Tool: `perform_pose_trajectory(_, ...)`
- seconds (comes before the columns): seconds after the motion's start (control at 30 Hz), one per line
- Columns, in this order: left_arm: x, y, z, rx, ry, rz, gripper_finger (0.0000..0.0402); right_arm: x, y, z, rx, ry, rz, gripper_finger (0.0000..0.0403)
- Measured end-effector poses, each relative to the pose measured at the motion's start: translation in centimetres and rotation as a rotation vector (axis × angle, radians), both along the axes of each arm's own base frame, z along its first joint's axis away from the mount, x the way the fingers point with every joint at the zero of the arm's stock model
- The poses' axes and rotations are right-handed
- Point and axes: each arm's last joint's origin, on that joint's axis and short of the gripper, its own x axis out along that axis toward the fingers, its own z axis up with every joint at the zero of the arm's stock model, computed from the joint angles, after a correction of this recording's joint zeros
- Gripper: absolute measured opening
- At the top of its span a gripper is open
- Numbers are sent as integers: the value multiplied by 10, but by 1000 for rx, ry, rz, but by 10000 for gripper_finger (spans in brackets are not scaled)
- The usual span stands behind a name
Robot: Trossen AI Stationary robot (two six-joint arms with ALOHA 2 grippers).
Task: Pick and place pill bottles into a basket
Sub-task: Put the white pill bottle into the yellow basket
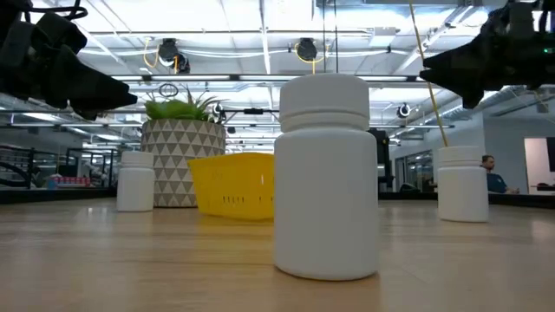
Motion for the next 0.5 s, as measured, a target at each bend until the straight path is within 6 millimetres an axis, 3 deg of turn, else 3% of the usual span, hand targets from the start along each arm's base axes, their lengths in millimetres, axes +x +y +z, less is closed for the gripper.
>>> perform_pose_trajectory(0.23, 0, 0, 0, -8, -1, 1, 186, 22, -7, 67, -69, 164, -187, 141)
perform_pose_trajectory(0.4, 0, 0, 0, -22, -2, 3, 186, 55, -15, 115, -139, 350, -270, 146)
perform_pose_trajectory(0.5, 0, 0, 0, -22, 1, 4, 186, 78, -19, 129, -196, 471, -268, 159)
